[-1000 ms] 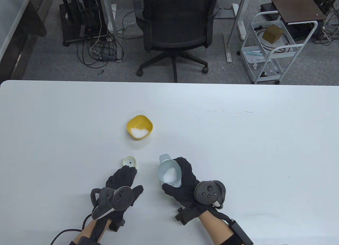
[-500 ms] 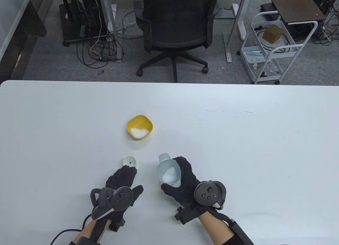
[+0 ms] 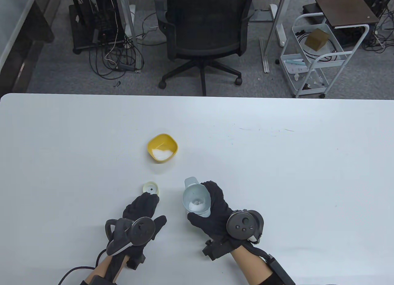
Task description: Unscrew the press dispenser and pour salt into it
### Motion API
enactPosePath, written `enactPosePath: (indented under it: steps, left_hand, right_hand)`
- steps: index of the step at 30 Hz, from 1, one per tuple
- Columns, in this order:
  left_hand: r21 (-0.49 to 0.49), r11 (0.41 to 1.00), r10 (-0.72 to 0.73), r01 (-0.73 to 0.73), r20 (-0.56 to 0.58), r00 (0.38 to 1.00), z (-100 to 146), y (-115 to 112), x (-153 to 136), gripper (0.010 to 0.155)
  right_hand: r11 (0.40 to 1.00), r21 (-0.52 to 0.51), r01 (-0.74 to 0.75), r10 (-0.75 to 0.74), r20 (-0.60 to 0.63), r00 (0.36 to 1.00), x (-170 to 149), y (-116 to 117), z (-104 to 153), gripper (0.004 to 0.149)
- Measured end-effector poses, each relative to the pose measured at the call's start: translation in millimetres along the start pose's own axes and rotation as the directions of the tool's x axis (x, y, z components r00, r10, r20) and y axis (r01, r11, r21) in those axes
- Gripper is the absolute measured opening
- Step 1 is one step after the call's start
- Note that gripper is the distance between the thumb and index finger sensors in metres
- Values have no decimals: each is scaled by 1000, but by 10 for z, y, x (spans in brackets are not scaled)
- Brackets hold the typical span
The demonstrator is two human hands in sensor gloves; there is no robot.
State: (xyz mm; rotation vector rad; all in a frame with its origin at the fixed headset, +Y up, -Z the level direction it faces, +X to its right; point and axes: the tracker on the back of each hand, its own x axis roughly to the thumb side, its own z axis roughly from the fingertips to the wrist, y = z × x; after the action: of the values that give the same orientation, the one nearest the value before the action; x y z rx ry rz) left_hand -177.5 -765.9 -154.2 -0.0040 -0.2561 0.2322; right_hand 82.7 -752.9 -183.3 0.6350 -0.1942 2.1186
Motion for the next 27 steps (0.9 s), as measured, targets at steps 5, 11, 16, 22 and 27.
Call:
enactPosePath:
  steps: [5,11,16,22,27]
  left_hand:
    - [-4,1000,-8,8,2,1000,0,-8,8,85]
    - [-7,1000,-14,14,2,1000,1,-12,12,85]
    - [-7,1000,-15,15,3,1000,1,-10,15,85]
    - [-7,1000,-12,12,2,1000,0,-8,14,85]
    - [-10,1000,-12,12,2,1000,-2,-10,14,85]
  right_hand:
    - [1000,30,8,-6,-37,999,-76,40,33,109]
    - [1000,26,2,-2,-29,1000,-81,46,35,110]
    - [1000,26,8,-7,-33,999,-80,45,33,110]
    - [1000,10,28,-27,-40,999,-64,36,22,110]
    - [999,1,34,-34,-23,999,-15,9,10,110]
